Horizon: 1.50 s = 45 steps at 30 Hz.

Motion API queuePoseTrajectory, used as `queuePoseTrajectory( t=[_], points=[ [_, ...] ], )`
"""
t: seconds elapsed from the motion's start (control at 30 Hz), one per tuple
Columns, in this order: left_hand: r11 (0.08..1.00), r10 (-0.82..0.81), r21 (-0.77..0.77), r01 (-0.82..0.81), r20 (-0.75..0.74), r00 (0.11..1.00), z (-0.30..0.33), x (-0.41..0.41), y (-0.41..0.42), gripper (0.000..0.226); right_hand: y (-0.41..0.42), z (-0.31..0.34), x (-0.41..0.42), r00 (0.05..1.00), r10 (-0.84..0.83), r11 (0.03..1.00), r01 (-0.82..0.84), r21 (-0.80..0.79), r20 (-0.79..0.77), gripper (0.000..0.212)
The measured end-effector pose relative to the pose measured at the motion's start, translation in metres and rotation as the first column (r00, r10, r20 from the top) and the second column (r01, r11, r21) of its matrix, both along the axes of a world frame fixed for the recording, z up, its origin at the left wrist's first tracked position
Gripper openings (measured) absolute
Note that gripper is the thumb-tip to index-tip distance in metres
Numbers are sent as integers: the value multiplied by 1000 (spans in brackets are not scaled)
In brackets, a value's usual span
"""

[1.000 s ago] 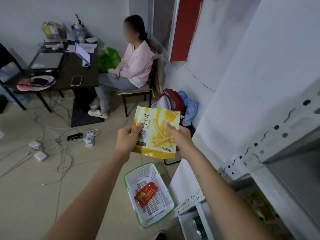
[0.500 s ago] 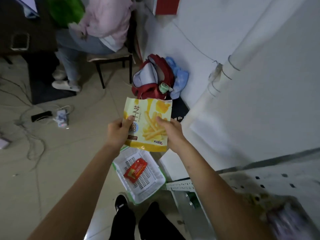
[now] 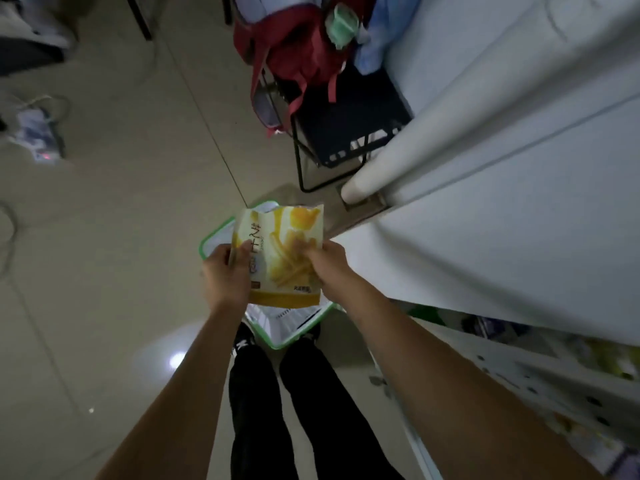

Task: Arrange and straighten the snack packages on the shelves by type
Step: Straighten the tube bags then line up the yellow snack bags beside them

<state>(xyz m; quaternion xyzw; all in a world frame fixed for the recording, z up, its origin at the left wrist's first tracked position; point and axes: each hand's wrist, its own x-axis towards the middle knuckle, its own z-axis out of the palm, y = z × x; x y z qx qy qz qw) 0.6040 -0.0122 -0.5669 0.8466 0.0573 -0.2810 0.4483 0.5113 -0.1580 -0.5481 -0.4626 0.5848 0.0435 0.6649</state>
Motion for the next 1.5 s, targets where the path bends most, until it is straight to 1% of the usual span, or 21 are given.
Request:
queuePoseTrajectory(
  t=[0.17, 0.23, 0.3, 0.37, 0.4, 0.5, 0.57, 0.63, 0.7, 0.77, 0.8, 0.87, 0.97, 1.03, 1.1, 1.13, 1.2, 1.3, 1.37, 1.43, 1.5],
  points=[
    [994, -75, 74, 80, -74, 994, -118, -16, 1, 34, 4, -131, -12, 976, 19, 1000, -22, -10, -217, 35],
    [991, -84, 91, 95, -118, 990, -158, -21, 3, 32, 6, -177, -18, 962, 12, 1000, -13, -5, -273, 35],
    [990, -81, 103, 99, -161, 984, -198, -28, 5, 31, 7, -215, -25, 953, -19, 1000, 19, -2, -301, 28],
    [990, -69, 106, 92, -208, 976, -237, -36, 8, 32, 8, -251, -32, 937, -64, 998, 54, -39, -342, 18],
    [989, -74, 109, 101, -229, 971, -257, -40, 9, 28, 9, -270, -35, 928, -89, 995, 70, -66, -362, 17],
    [976, -111, 149, 159, -289, 951, -315, -49, 8, 19, 14, -329, -43, 908, -104, 991, 59, -122, -406, 18],
    [965, -133, 171, 197, -329, 935, -353, -53, 7, 22, 18, -367, -49, 900, -92, 991, 39, -131, -425, 21],
    [963, -115, 187, 192, -358, 927, -386, -56, 9, 27, 20, -400, -56, 898, -75, 993, 26, -119, -433, 27],
    [960, -95, 213, 182, -364, 927, -409, -60, 8, 29, 19, -428, -66, 896, -52, 995, 8, -100, -441, 29],
    [943, -131, 240, 228, -364, 922, -420, -64, 5, 25, 19, -447, -71, 895, -6, 998, -21, -57, -447, 31],
    [936, -167, 235, 262, -360, 918, -422, -66, 4, 22, 19, -453, -71, 895, 22, 998, -43, -38, -447, 38],
    [918, -242, 217, 333, -358, 902, -422, -68, 3, 37, 19, -455, -66, 892, 51, 998, -62, -9, -448, 56],
    [906, -274, 208, 367, -371, 887, -412, -69, 5, 54, 18, -441, -63, 875, 150, 988, -150, 38, -461, 78],
    [893, -314, 200, 404, -365, 876, -403, -66, 7, 59, 16, -430, -67, 865, 253, 962, -271, 22, -434, 78],
    [871, -392, 176, 459, -317, 864, -387, -59, 8, 61, 15, -415, -68, 847, 338, 919, -391, -50, -410, 69],
    [853, -441, 164, 495, -280, 853, -380, -55, 7, 61, 14, -406, -67, 830, 385, 885, -456, -93, -404, 69],
    [809, -523, 163, 564, -236, 819, -360, -42, 3, 60, 12, -386, -62, 761, 495, 777, -604, -179, -419, 70],
    [720, -630, 225, 657, -183, 754, -323, -17, -4, 50, 2, -346, -52, 634, 595, 545, -770, -332, -493, 69],
    [630, -724, 306, 714, -102, 683, -296, 1, -8, 50, -4, -314, -47, 549, 625, 403, -836, -373, -555, 72],
    [518, -814, 421, 744, -23, 580, -262, 18, -14, 57, -10, -279, -42, 488, 624, 295, -870, -395, -610, 75],
    [442, -867, 519, 732, 36, 498, -224, 34, -17, 61, -13, -240, -38, 485, 604, 235, -867, -440, -632, 73]
  ],
)
